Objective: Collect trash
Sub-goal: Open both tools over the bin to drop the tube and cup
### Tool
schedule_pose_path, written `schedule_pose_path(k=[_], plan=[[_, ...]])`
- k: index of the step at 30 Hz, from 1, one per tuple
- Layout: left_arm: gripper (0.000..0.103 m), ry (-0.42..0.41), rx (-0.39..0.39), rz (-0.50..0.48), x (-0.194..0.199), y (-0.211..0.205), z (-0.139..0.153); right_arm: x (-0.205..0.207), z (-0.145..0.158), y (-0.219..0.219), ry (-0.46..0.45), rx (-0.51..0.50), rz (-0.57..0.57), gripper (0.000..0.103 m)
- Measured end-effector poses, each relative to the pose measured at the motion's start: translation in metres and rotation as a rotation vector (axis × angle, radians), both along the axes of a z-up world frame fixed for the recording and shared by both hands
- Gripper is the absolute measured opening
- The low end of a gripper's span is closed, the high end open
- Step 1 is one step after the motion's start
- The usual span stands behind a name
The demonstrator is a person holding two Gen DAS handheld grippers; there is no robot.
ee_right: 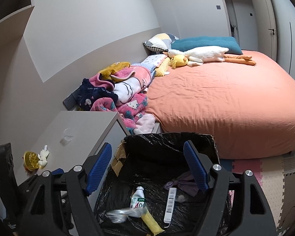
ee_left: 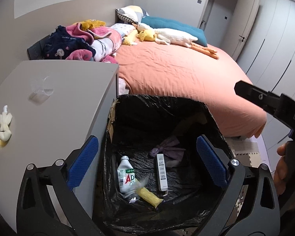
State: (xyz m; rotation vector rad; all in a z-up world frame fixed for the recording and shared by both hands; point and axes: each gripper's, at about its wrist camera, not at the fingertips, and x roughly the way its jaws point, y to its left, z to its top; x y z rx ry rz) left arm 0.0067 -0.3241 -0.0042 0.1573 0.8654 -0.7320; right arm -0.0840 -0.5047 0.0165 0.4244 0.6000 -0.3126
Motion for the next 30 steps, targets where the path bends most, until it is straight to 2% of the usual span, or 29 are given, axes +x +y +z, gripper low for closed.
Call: schedule_pose_path(k=[10, 30], plan=[[0.096, -0.006, -0.011, 0.052, 0.003, 0.021, 0.003, 0.007, 0.000, 0.010, 0.000, 0.003, 0.027, 0.076], [0.096, -0.030, -0.012, 0.217, 0.020, 0.101, 0.005, 0.055, -0.004, 0.080, 0.015, -0.008, 0.178, 0.076]])
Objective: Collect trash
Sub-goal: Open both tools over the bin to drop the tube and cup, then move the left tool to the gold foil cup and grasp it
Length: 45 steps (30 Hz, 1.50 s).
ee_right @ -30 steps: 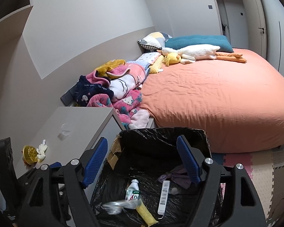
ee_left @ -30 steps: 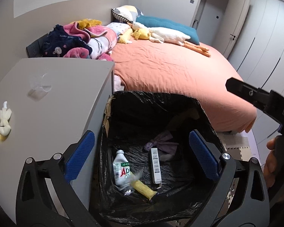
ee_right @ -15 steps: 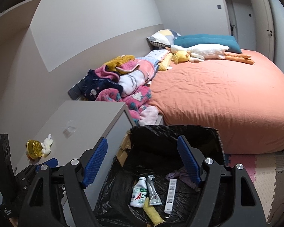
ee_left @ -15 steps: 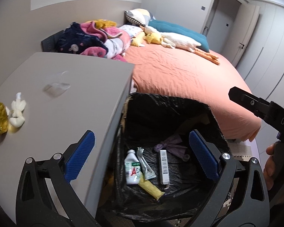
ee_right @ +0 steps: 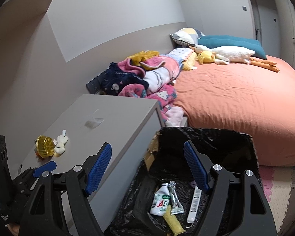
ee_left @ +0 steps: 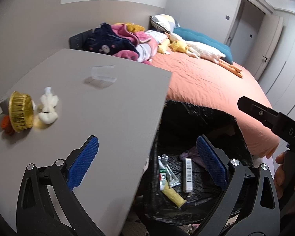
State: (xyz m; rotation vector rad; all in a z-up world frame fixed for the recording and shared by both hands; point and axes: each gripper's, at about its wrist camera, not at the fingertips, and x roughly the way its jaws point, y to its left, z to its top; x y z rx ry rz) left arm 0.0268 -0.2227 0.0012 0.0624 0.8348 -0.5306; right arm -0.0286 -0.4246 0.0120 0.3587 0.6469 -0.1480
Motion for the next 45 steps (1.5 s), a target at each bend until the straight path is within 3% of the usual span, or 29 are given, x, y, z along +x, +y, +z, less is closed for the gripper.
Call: schedule_pose_path(k=[22, 34, 45], plan=[[0.096, -0.014, 0.038, 0.206, 0.039, 0.093, 0.000, 0.088, -0.012, 0.085, 0.052, -0.028, 0.226, 0.079], [0.096, -0.027, 0.091, 0.280, 0.069, 0.123, -0.009, 0.137, -0.027, 0.108, 0.093, -0.037, 0.288, 0.079], [0.096, -0.019, 0.093, 0.352, 0.099, 0.146, -0.023, 0.177, -0.040, 0.115, 0.118, -0.053, 0.314, 0.079]])
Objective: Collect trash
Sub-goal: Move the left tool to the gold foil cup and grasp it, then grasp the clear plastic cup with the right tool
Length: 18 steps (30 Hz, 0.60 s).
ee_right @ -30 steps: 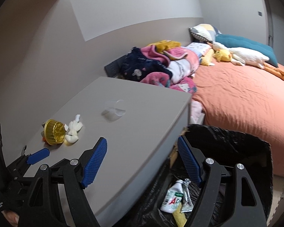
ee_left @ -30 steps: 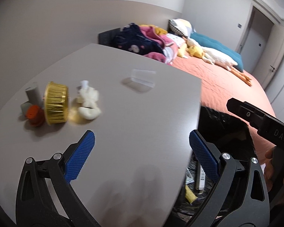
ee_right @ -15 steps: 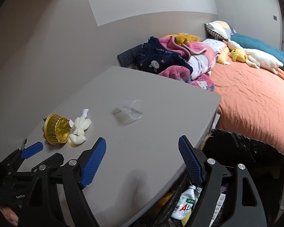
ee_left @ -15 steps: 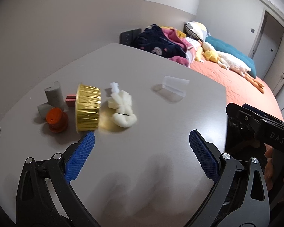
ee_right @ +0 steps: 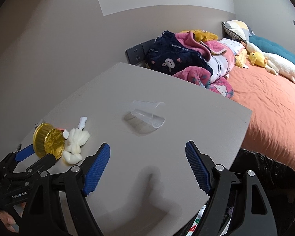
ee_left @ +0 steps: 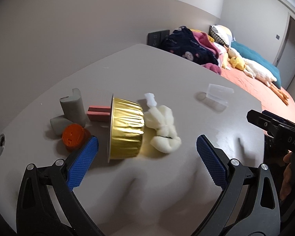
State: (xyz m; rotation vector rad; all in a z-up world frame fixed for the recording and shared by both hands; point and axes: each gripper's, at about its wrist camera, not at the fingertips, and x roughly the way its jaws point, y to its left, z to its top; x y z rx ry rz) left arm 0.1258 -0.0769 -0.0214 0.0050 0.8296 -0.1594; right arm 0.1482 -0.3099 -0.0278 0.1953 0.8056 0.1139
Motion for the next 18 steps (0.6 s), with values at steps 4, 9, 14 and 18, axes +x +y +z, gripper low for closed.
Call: schedule_pose_path(k=[4, 9, 14, 18], plan=[[0.093, 0.010, -0.005, 0.019, 0.011, 0.005, -0.006, 0.013, -0.006, 0.001, 0.008, -0.008, 0.005, 0.079], [0.078, 0.041, -0.016, 0.026, 0.022, 0.011, -0.016, 0.031, -0.014, 0.001, 0.023, -0.019, 0.010, 0.079], [0.053, 0.056, -0.050, 0.023, 0.032, 0.017, -0.021, 0.047, -0.021, 0.001, 0.034, -0.028, 0.021, 0.079], [0.034, 0.076, -0.083, 0.025, 0.039, 0.022, -0.025, 0.060, -0.025, 0.004, 0.039, -0.037, 0.040, 0.079]])
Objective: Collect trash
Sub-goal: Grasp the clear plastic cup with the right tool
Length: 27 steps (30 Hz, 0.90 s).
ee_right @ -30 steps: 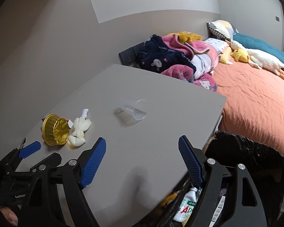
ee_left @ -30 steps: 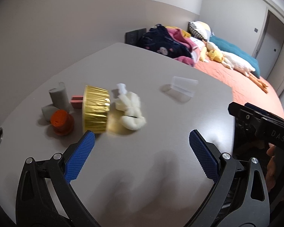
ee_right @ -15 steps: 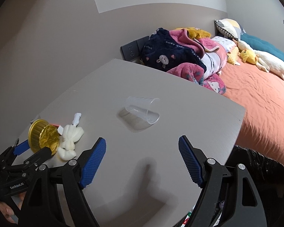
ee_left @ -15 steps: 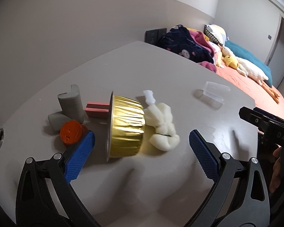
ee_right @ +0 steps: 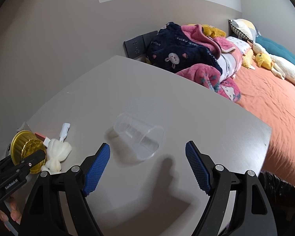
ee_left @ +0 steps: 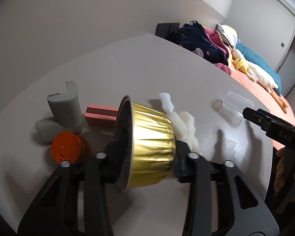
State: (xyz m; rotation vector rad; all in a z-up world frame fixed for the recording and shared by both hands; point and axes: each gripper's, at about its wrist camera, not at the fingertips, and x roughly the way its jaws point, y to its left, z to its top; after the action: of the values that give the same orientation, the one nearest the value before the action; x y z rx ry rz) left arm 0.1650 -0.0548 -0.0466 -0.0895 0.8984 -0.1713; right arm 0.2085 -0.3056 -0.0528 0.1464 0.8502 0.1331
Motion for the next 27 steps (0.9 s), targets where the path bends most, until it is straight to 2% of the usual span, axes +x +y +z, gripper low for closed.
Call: schedule_pose_path(k=[3, 9, 10, 12, 27], plan=[[0.025, 0.007, -0.014, 0.000, 0.003, 0.002, -0.002, 0.009, -0.002, 0.004, 0.000, -0.013, 0.019, 0.079], [0.024, 0.004, -0.006, -0.001, 0.007, -0.001, -0.003, 0.024, -0.005, 0.012, 0.005, -0.039, 0.051, 0.078], [0.024, 0.004, -0.004, -0.001, 0.007, -0.001, -0.004, 0.026, -0.006, 0.014, 0.005, -0.047, 0.059, 0.075], [0.024, 0.003, 0.001, -0.002, 0.008, -0.003, -0.004, 0.028, -0.007, 0.016, 0.017, -0.047, 0.078, 0.054], [0.019, -0.029, -0.014, -0.020, -0.002, -0.009, 0.007, 0.002, 0.008, 0.013, -0.010, 0.022, 0.061, 0.051]])
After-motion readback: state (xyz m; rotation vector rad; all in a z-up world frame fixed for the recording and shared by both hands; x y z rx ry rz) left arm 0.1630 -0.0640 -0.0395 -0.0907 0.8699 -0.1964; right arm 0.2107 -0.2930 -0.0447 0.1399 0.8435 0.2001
